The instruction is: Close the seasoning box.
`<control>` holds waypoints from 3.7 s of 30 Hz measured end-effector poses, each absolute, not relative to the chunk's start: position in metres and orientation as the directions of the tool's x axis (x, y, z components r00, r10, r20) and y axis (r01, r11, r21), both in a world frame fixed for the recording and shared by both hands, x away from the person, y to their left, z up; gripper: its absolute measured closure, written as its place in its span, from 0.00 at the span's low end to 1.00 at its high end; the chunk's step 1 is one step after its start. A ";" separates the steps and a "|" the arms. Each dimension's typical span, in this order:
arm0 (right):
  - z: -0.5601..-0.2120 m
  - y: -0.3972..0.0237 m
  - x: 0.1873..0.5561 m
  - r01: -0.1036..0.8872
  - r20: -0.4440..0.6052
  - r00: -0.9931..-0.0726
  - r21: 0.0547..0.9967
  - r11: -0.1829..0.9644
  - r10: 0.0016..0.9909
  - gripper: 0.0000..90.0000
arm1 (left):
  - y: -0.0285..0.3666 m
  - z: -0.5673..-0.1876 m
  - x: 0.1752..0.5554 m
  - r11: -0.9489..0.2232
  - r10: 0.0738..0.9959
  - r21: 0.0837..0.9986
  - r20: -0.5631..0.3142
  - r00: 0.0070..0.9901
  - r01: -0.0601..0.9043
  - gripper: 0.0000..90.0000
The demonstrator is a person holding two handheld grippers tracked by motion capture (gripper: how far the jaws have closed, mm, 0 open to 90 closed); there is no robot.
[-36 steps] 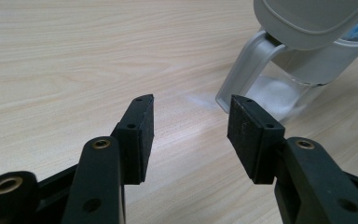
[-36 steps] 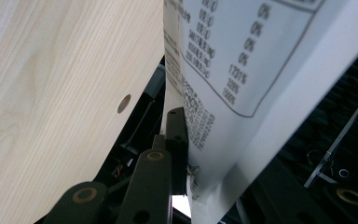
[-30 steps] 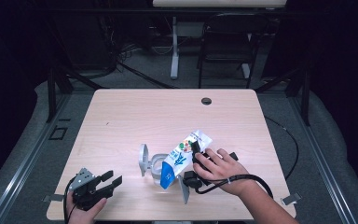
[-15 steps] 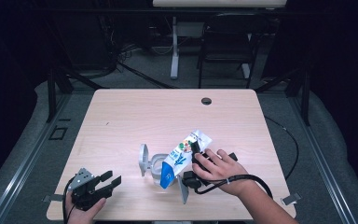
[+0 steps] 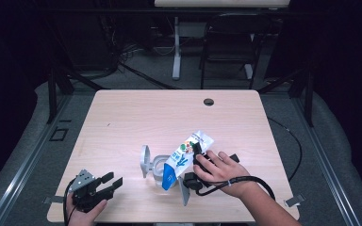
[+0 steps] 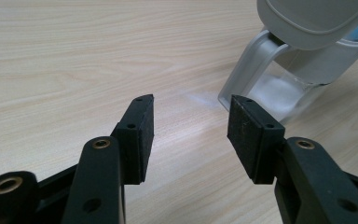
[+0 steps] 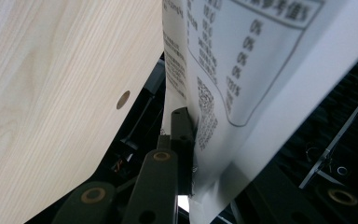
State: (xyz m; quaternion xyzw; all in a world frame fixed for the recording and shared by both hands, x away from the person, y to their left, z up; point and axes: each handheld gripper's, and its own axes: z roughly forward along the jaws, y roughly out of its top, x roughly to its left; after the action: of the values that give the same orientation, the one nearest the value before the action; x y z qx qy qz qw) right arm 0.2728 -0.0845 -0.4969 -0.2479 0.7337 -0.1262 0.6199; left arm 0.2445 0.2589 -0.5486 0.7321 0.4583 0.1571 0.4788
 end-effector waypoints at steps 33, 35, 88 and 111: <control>-0.495 -0.080 0.273 -0.216 -0.836 -0.100 -0.510 0.832 -0.539 0.94 | 0.259 -0.550 0.243 -0.117 0.819 0.848 -0.213 0.534 0.517 0.57; -0.495 -0.080 0.273 -0.212 -0.837 -0.105 -0.509 0.834 -0.537 0.94 | 0.258 -0.550 0.243 -0.118 0.819 0.847 -0.212 0.533 0.519 0.57; -0.491 -0.076 0.273 -0.230 -0.823 -0.098 -0.528 0.817 -0.559 0.96 | 0.258 -0.550 0.243 -0.117 0.818 0.847 -0.214 0.534 0.518 0.57; -0.489 -0.076 0.273 -0.235 -0.821 -0.086 -0.534 0.812 -0.565 0.97 | 0.257 -0.550 0.243 -0.120 0.817 0.845 -0.214 0.535 0.521 0.57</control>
State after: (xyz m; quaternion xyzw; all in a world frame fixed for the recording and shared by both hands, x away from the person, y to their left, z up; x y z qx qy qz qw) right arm 0.2734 -0.0759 -0.4890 -0.2759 0.7248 -0.1337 0.6170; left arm 0.2430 0.2570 -0.5501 0.7321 0.4571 0.1540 0.4810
